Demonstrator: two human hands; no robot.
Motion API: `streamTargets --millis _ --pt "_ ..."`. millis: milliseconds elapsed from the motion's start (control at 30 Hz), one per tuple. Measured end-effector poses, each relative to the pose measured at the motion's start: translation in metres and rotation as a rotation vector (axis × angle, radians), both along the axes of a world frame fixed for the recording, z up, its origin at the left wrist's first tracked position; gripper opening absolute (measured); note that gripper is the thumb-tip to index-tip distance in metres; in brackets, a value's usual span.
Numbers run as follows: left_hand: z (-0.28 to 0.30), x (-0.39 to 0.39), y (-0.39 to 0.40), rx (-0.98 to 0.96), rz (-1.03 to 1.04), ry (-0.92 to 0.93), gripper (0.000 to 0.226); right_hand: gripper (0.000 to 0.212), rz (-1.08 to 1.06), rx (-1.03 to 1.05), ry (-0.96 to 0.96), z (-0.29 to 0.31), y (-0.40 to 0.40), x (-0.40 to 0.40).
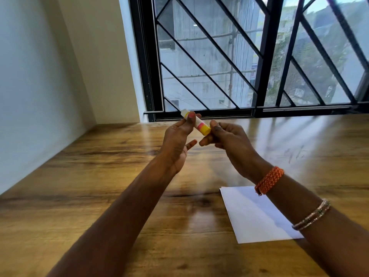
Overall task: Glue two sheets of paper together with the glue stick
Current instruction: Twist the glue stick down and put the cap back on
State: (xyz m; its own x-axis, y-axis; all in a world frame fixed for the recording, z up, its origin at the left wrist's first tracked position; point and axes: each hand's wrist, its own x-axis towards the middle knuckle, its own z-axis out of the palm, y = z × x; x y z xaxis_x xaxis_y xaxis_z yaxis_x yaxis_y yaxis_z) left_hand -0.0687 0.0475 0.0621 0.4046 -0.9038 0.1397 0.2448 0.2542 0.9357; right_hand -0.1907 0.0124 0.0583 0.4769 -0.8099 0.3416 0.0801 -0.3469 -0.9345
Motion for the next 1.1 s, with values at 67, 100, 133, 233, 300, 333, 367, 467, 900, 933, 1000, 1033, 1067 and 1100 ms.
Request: streamTargets --millis 67,100,133,233,300,333,367,467,900,933,1000,1033,1067,1100 --pt "0.0000 0.0010 -0.0002 0.002 0.008 0.002 0.021 0.027 0.043 0.106 -0.051 -0.0020 0.0006 0.0006" --pt "-0.0001 0.0014 -0.0003 0.000 0.010 0.001 0.019 0.027 0.069 0.163 -0.071 -0.0026 0.0010 0.0010" --pt "-0.0001 0.0018 -0.0004 -0.006 0.011 0.005 0.017 0.028 0.095 0.211 -0.086 -0.0029 0.0007 0.0020" --pt "0.0000 0.0032 -0.0013 -0.008 0.016 0.006 0.016 0.028 0.120 0.249 -0.098 -0.0036 0.0004 0.0041" --pt "0.0017 0.0022 -0.0008 0.005 0.035 -0.003 0.016 0.024 0.117 0.222 -0.121 -0.0039 0.0007 0.0036" --pt "0.0028 0.0009 -0.0004 0.015 0.045 -0.006 0.016 0.020 0.115 0.206 -0.137 -0.0033 0.0009 0.0038" --pt "0.0035 -0.0001 -0.0006 0.028 0.058 -0.009 0.015 0.016 0.100 0.156 -0.139 -0.0028 0.0020 0.0041" --pt "0.0020 -0.0012 -0.0022 0.061 0.075 -0.001 0.016 0.012 -0.233 -0.414 0.060 -0.0068 0.0005 0.0052" --pt "0.0061 -0.0023 0.0047 0.038 0.016 0.076 0.016 0.015 0.065 0.127 -0.103 -0.0018 0.0000 0.0035" --pt "0.0063 -0.0022 0.0049 0.024 0.004 0.077 0.016 0.011 0.115 0.213 -0.168 -0.0013 -0.0006 0.0040" --pt "0.0060 -0.0023 0.0045 -0.001 -0.047 0.067 0.019 0.005 0.214 0.419 -0.305 -0.0001 -0.0006 0.0032" --pt "0.0060 -0.0025 0.0049 -0.008 -0.072 0.057 0.019 0.004 0.248 0.491 -0.353 -0.0001 0.0002 0.0029" --pt "0.0059 -0.0029 0.0054 -0.007 -0.086 0.045 0.017 0.005 0.264 0.542 -0.384 -0.0007 0.0005 0.0037" --pt "0.0059 -0.0029 0.0057 -0.002 -0.077 0.033 0.015 0.004 0.256 0.544 -0.391 -0.0013 0.0015 0.0051"
